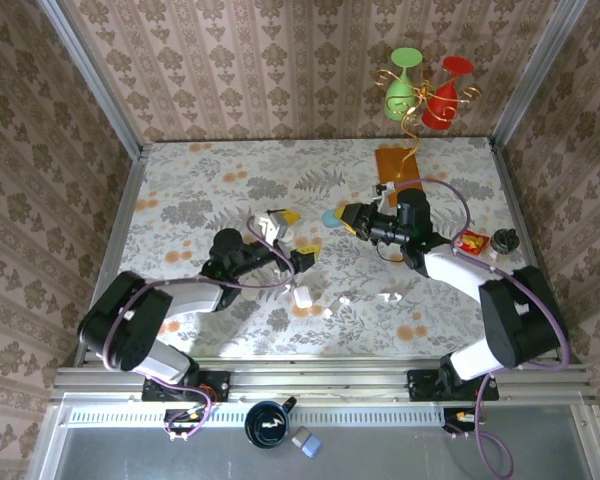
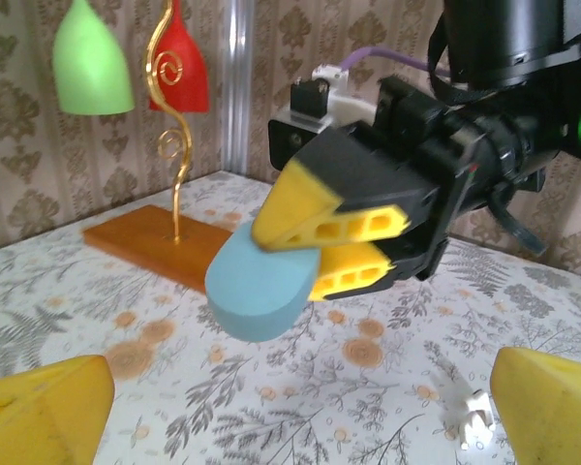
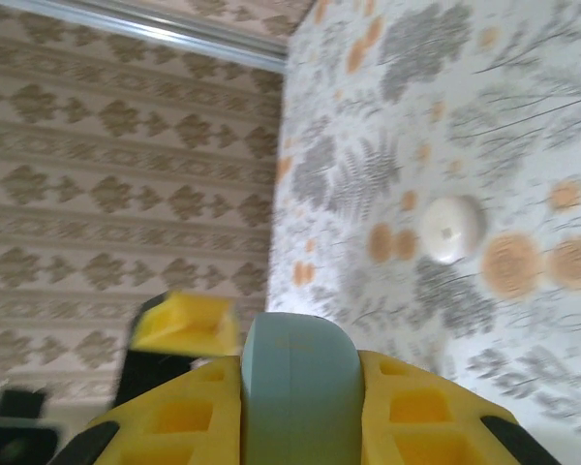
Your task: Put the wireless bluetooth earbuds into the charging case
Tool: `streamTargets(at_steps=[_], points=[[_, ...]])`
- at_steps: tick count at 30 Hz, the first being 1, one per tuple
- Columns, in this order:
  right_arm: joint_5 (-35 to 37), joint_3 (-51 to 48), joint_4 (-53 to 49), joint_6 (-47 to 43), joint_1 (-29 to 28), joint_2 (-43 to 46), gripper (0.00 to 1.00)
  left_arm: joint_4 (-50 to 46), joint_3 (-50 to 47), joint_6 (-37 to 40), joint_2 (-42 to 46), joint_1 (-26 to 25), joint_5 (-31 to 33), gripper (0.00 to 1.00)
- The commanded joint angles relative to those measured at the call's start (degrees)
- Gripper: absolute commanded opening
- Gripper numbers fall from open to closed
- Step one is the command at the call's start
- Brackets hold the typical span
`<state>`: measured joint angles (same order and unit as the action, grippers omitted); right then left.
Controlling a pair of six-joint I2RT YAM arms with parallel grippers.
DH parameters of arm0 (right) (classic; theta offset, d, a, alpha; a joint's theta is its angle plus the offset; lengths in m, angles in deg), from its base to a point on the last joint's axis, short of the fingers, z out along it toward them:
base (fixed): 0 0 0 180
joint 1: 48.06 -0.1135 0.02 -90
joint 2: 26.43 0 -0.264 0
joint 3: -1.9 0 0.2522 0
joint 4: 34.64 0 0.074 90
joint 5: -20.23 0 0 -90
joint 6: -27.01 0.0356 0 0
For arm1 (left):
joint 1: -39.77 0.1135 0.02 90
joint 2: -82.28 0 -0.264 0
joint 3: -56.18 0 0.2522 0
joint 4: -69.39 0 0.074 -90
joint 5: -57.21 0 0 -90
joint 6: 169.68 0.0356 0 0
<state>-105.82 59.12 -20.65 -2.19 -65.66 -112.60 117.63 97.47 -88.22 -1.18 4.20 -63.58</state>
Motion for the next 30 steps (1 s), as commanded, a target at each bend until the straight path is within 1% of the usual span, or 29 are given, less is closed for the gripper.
streamTargets(at_steps=[1,3,8,12,13,16,18,21,23,24,27,28,29,30], points=[[5.7,3.6,-4.4,-7.6,0.1,-4.5,0.17,-9.7,-1.7,2.7,6.2,0.2,6.2,1.0],[7.8,5.1,-5.7,-9.8,0.0,-7.8,0.17,-16.2,-2.1,2.9,9.6,0.2,9.8,1.0],[9.2,10.2,-7.3,-12.5,-0.1,-17.3,0.17,-42.7,2.4,4.0,19.0,-1.5,20.0,1.0],[10.3,13.8,-7.8,-13.0,-0.2,-23.3,0.18,-57.4,5.0,1.9,23.2,-2.3,27.9,1.0],[10.4,14.5,-7.8,-12.6,-0.2,-24.7,0.18,-61.4,5.7,1.5,23.6,-2.4,29.0,1.0],[10.0,17.2,-7.7,-11.1,-0.2,-28.4,0.19,-69.3,7.4,2.0,23.7,-2.8,29.4,1.0],[10.3,18.6,-7.9,-10.5,-0.5,-29.9,0.2,-73.8,8.9,0.9,22.9,-3.1,31.1,1.0],[11.5,20.4,-9.8,-10.9,-0.6,-31.4,0.24,-79.0,11.0,-0.6,21.4,-3.5,33.3,1.0],[12.2,21.2,-11.4,-11.7,-0.5,-31.9,0.29,-81.8,12.2,-2.5,20.1,-4.0,37.5,1.0],[12.7,21.5,-12.5,-12.2,-0.5,-31.9,0.32,-82.8,12.6,-2.6,19.7,-4.2,38.6,1.0],[14.4,21.8,-15.0,-13.6,-0.3,-30.8,0.46,-83.3,12.3,-2.6,19.5,-4.6,40.1,1.0],[15.2,21.7,-15.8,-14.3,-0.3,-30.0,0.51,-83.3,11.9,-4.4,19.7,-4.6,42.4,1.0],[15.8,21.7,-17.0,-15.2,-0.2,-29.2,0.56,-83.7,11.5,-7.5,19.8,-4.5,46.1,1.0],[16.5,21.7,-18.0,-15.7,-0.1,-28.3,0.59,-84.1,11.3,-8.9,19.7,-4.2,47.7,1.0]])
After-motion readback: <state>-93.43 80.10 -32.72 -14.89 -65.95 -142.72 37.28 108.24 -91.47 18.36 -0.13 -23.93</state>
